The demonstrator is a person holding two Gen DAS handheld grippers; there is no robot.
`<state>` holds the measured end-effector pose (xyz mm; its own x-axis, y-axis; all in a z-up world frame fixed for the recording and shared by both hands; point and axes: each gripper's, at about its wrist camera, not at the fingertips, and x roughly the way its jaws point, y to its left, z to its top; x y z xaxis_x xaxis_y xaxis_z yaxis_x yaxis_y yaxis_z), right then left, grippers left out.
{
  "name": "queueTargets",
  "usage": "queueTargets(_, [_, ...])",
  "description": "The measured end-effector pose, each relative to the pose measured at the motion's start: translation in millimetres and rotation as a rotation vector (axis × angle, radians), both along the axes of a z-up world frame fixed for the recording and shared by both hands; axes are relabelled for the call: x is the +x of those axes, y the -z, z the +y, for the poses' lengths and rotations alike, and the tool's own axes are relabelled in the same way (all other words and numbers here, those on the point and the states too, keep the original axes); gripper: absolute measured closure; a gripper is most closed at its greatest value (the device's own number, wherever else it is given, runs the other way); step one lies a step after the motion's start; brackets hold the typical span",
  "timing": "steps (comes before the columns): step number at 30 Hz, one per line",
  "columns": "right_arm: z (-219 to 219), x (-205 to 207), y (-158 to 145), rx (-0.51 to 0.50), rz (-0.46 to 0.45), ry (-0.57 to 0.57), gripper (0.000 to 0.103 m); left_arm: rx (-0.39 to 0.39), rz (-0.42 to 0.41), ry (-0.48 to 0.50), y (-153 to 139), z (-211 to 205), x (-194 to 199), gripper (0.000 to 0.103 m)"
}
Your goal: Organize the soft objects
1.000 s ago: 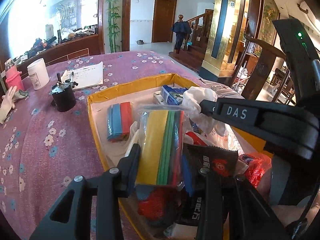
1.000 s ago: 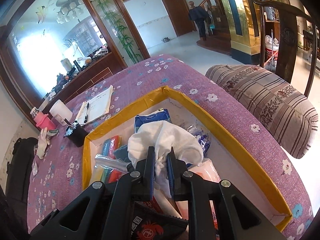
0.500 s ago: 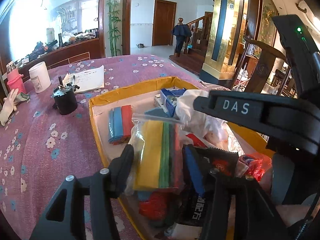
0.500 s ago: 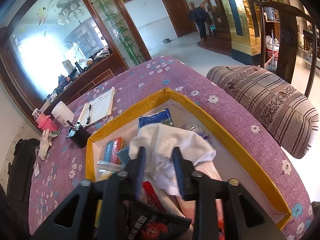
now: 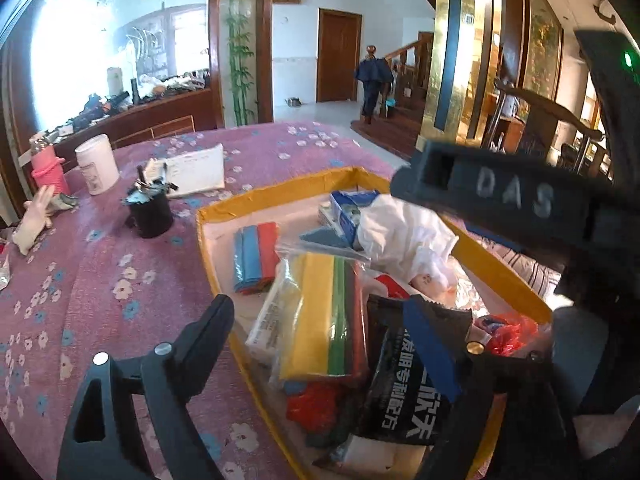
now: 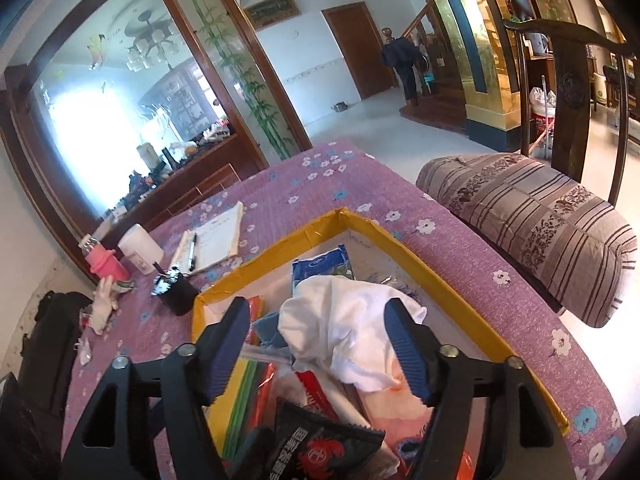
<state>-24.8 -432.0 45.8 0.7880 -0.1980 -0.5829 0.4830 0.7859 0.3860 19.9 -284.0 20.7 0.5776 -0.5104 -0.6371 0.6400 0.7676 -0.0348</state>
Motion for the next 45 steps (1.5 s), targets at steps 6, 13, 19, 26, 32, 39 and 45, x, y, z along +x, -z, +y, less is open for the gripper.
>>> queueTargets(6, [19, -17, 1, -0.076, -0.005, -0.007, 0.014, 0.008, -0.095, -0.029, -11, 19, -20, 0.003])
queueTargets(13, [43, -51, -13, -0.204, -0.061, 0.031, 0.010, 0.132, -0.154, -0.072, -9, 47, -36, 0.000])
queueTargets(19, [74, -80, -12, -0.268, -0.093, 0.002, 0.010, 0.141, -0.247, -0.137, -13, 86, -58, 0.000])
queueTargets(26, [95, -105, 3, -0.315, -0.090, -0.036, 0.009, 0.187, -0.299, -0.164, -8, 99, -73, 0.000])
queueTargets(32, [107, -115, 17, -0.312, -0.081, -0.064, 0.008, 0.226, -0.274, -0.168, 8, 97, -70, 0.000])
queueTargets(39, [125, -119, 10, -0.415, -0.091, -0.033, 0.002, 0.211, -0.245, -0.198, 9, 105, -62, 0.000])
queueTargets(45, [127, -117, 10, -0.417, -0.099, -0.040, 0.001, 0.215, -0.232, -0.200, 11, 105, -59, 0.000])
